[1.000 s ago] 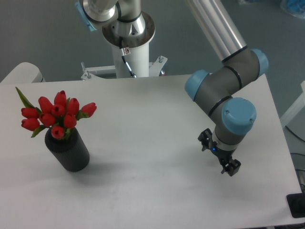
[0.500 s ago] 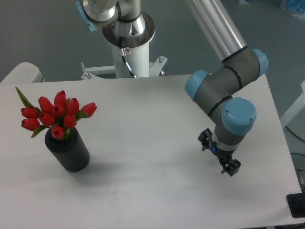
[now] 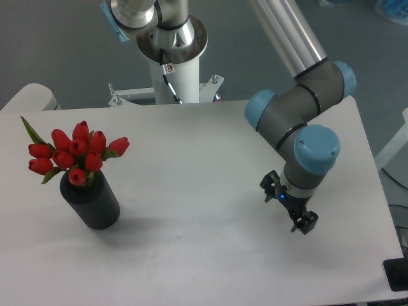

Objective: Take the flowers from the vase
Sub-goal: 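Move the open gripper toward the red tulip stems above the black vase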

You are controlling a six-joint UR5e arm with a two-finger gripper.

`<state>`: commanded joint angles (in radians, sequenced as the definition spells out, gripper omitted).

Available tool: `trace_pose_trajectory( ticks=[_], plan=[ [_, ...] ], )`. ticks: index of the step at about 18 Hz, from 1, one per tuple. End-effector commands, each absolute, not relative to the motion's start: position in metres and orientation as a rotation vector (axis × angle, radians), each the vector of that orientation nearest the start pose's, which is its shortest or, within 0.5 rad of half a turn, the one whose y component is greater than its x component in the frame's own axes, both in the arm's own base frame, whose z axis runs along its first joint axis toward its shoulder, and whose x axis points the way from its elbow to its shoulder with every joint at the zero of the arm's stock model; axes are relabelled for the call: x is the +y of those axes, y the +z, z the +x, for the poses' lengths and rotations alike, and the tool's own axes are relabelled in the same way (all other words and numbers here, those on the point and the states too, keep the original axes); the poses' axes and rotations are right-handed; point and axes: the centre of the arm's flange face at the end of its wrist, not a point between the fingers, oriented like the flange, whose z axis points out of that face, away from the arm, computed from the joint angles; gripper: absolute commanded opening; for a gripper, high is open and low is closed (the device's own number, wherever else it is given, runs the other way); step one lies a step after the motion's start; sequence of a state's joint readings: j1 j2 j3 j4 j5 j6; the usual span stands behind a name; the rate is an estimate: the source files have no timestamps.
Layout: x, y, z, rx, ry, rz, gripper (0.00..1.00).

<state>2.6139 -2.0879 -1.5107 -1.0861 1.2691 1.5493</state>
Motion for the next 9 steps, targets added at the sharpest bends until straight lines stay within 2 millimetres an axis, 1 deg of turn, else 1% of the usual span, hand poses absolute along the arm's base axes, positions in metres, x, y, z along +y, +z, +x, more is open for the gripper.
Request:
trace_pose_trajectory(
  ticks=[4, 6, 7, 9],
  plan=[
    [0.480, 0.278, -0.458, 0.662, -0.176, -2.549, 1.00],
    [0.485, 0.285, -0.448, 0.568, -0.259, -2.413, 1.00],
    [0.484, 0.285, -0.442, 0.499, -0.306, -2.366, 1.00],
    [0.476, 0.284, -0.417, 0.452, -0.362, -2.313, 1.00]
  ],
)
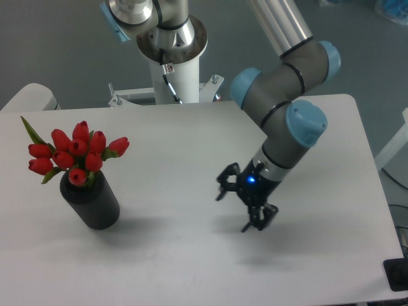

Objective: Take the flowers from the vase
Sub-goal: 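Move the open gripper toward the red tulip stems above the black vase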

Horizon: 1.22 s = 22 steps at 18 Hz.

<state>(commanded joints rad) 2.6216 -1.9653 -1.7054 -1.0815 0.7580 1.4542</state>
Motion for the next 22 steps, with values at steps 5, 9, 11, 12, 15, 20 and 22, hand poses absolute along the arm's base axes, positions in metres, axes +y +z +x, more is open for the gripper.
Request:
trace_pose_trajectory(
  ticks=[5, 9, 11, 12, 15, 20, 22],
  plan=[
    [0.469, 0.267, -0.380, 0.369, -0.502, -2.159, 1.00],
    [0.463, 0.267, -0.348, 0.348, -0.556, -2.090, 1.00],
    [0.461, 0.271, -0.330, 0.340, -0.581, -2.051, 1.00],
    [0.460, 0.273, -0.325, 0.338, -0.585, -2.041, 1.00],
    [0.458, 0.280, -0.317, 0.344, -0.580, -2.028, 1.00],
    [0.474, 0.290, -0.287, 0.381, -0.617, -1.918, 1.00],
    [0.481, 0.294, -0.277, 0.410, -0.624, -1.892, 1.00]
  ],
)
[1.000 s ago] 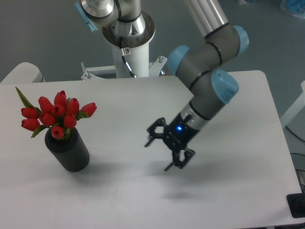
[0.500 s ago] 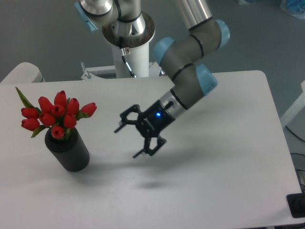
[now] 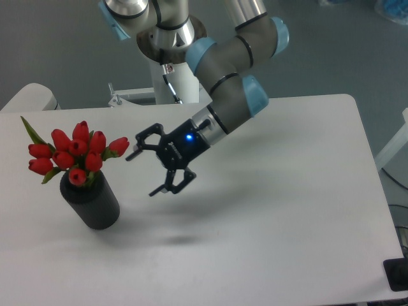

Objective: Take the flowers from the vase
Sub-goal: 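Move the open gripper toward the red tulip stems above the black vase, then close the gripper around the tulip stems just above the vase rim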

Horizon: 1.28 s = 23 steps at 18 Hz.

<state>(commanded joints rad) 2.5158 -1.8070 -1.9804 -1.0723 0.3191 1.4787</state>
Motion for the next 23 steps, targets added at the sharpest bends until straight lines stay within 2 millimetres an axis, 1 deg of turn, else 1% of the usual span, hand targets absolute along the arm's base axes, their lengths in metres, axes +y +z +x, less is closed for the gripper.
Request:
trace_pose_trajectory(
  ticks=[2, 3, 5, 6, 7, 9, 11, 15, 20, 23],
  plan=[
    [0.486, 0.290, -0.266, 0.424, -0.646, -1.892, 1.00],
    [0.486, 0.290, -0.264, 0.426, -0.649, -1.892, 1.00],
    [0.486, 0.292, -0.261, 0.430, -0.649, -1.889, 1.00],
    [0.486, 0.295, -0.255, 0.440, -0.650, -1.887, 1.00],
    [0.488, 0.293, -0.247, 0.451, -0.661, -1.887, 1.00],
    [0.489, 0.292, -0.242, 0.459, -0.669, -1.886, 1.00],
    [0.496, 0.293, -0.229, 0.484, -0.685, -1.883, 1.00],
    [0.506, 0.293, -0.211, 0.531, -0.697, -1.867, 1.00],
    [0.504, 0.289, -0.205, 0.531, -0.706, -1.868, 1.00],
    [0.499, 0.280, -0.199, 0.547, -0.707, -1.862, 1.00]
  ],
)
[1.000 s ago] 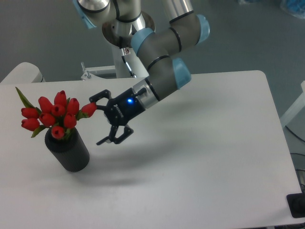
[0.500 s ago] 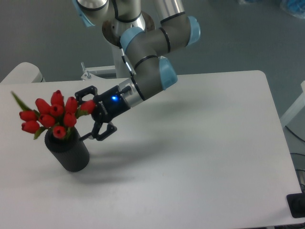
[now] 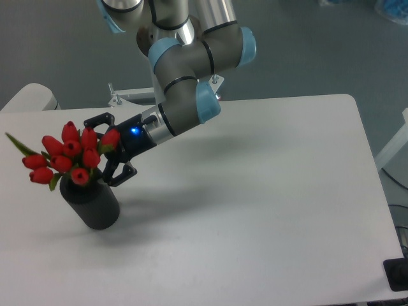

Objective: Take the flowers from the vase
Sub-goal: 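Close the gripper around the tulip stems just above the vase rim, then lift the gripped tulips straight up out of the black vase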

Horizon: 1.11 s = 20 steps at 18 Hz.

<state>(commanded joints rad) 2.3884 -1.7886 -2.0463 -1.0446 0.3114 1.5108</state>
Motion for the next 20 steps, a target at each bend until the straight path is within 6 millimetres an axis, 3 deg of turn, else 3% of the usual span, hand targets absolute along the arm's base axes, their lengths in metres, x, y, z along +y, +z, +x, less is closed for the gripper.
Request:
trace_pose_trajectory(
  ticks=[3, 6, 9, 12, 20],
  plan=[
    [0.498, 0.278, -0.196, 0.539, -0.717, -1.846, 1.00],
    [0.500, 0.280, -0.190, 0.553, -0.721, -1.838, 0.74],
    [0.500, 0.280, -0.190, 0.552, -0.719, -1.837, 0.42],
    [0.501, 0.285, -0.191, 0.567, -0.697, -1.827, 0.22],
    [0.504, 0.297, -0.197, 0.544, -0.692, -1.766, 0.17]
  ],
)
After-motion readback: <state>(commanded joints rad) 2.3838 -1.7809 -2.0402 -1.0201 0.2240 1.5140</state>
